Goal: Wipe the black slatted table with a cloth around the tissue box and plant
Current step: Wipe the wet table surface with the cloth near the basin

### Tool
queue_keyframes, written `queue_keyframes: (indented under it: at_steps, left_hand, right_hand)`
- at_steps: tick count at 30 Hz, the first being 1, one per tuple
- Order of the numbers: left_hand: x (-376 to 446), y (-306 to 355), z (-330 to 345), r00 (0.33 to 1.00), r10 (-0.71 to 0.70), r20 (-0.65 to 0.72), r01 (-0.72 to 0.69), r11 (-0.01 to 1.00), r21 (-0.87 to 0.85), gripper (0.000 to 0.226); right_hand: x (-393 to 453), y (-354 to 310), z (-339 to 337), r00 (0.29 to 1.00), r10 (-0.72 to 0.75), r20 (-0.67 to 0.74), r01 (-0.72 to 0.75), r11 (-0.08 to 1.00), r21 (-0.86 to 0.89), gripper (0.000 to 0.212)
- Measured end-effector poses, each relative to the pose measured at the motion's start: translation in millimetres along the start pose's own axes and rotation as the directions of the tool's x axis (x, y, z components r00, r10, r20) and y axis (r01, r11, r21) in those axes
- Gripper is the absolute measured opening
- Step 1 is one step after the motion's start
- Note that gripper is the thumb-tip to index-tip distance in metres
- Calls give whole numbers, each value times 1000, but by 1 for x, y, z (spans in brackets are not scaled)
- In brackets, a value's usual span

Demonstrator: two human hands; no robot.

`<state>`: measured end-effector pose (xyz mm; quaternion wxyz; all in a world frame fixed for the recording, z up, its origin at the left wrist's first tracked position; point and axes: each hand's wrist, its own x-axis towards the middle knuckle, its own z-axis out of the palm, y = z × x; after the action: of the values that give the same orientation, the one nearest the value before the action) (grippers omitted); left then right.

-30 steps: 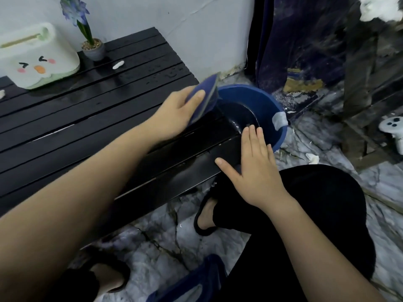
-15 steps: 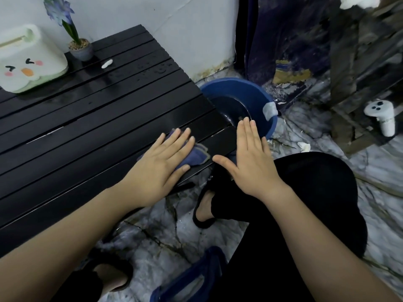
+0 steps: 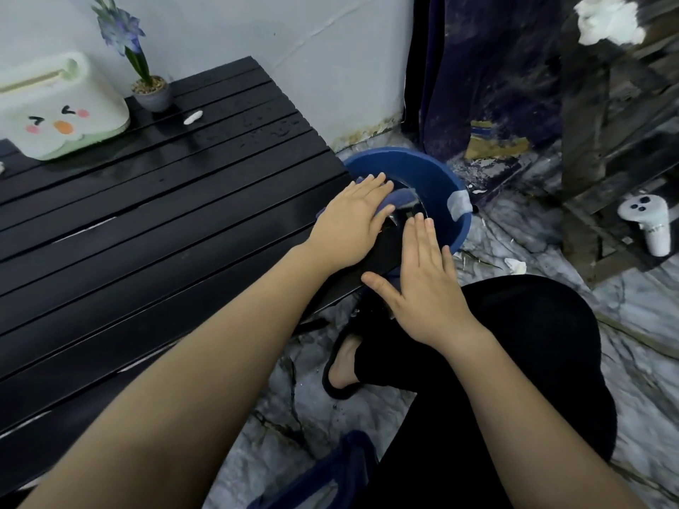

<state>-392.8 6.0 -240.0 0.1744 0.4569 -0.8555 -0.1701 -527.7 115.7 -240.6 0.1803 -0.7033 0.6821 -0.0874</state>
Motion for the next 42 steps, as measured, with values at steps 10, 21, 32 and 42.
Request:
queue_keyframes:
  at_steps: [10, 21, 32, 42]
  left_hand:
    - [-56, -64, -85, 624, -687, -372, 265, 634, -726, 34]
    - [-133, -197, -107, 298, -847, -439, 931, 359, -61, 61]
    - [61, -167, -72, 838, -488, -245, 542, 798, 264, 42]
    - [131, -133, -52, 975, -220, -26, 200, 926, -321, 36]
  right_hand:
    - [39, -59, -6, 970, -242, -32, 239, 968, -72, 94]
    - [127, -112, 14, 894, -410, 181, 441, 878, -184, 89]
    - [129, -104, 32, 885, -457, 88, 465, 864, -194, 89]
    - [128, -107, 32, 885, -459, 84, 466, 875, -128, 89]
